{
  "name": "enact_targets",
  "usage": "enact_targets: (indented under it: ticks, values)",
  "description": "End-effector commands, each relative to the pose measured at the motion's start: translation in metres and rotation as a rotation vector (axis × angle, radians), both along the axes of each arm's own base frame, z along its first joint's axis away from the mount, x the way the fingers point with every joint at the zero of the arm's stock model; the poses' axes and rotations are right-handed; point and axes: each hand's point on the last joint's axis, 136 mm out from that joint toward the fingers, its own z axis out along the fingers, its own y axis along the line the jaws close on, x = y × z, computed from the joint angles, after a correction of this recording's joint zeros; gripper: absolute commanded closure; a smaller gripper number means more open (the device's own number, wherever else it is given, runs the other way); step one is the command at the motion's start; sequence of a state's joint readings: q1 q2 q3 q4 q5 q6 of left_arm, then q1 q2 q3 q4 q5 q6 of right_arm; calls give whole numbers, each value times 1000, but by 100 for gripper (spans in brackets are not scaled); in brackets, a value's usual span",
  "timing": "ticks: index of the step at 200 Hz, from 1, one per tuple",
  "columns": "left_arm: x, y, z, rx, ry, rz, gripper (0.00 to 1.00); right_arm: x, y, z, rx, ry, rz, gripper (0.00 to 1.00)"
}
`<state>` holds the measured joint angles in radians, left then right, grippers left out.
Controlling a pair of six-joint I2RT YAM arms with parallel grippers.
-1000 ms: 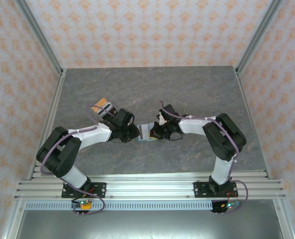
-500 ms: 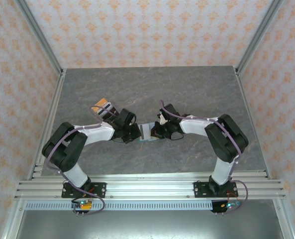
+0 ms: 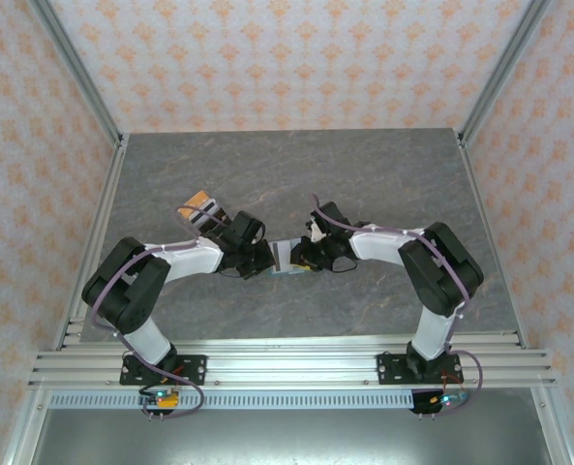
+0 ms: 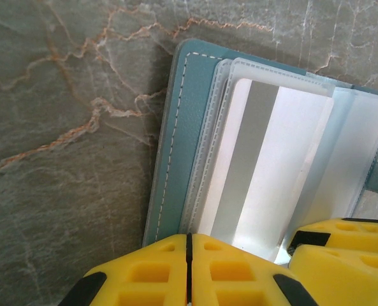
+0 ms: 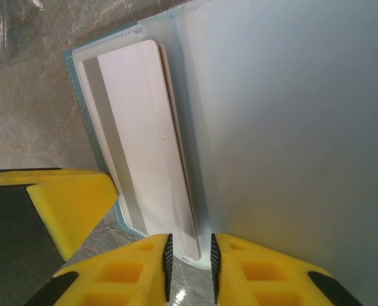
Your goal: Take the credit cards out of the card holder
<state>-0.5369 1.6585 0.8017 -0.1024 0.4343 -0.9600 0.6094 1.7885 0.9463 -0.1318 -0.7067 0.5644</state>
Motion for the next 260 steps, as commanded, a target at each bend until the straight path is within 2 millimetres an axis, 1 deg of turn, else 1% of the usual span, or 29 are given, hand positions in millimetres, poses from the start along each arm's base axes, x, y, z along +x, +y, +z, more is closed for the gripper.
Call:
enact_targets:
  ticks: [1, 35, 55, 123, 137, 173, 183, 210, 228, 248, 260]
  values:
    - [-4, 2, -10, 32, 11, -9, 92, 3, 3, -5, 6, 11, 7, 75]
    - [-5, 2, -12, 29, 16, -9, 92, 2, 7, -6, 29, 20, 14, 78]
    - [-6, 3, -13, 33, 19, -8, 92, 3, 10, -2, 58, 15, 17, 83]
    - [-8, 3, -17, 25, 28, -4, 93, 5, 19, 6, 135, 5, 12, 85]
    - [-9, 3, -18, 18, 31, 0, 93, 7, 19, 3, 134, 8, 7, 85]
    - [-11, 2, -22, 8, 43, 4, 93, 10, 16, -14, 89, 17, -11, 82]
    - [-12, 2, -23, 8, 46, 5, 93, 10, 17, -15, 101, 22, -10, 82]
    - [-12, 2, -23, 10, 45, 8, 93, 10, 20, -10, 125, 14, -9, 86]
    - [-11, 4, -21, 18, 42, 7, 93, 11, 19, -4, 126, -7, -13, 94]
    - [-11, 7, -19, 39, 37, 9, 93, 14, 14, 1, 118, -26, -26, 100]
    - [-11, 11, -17, 58, 32, 11, 92, 15, 8, 2, 101, -36, -37, 100]
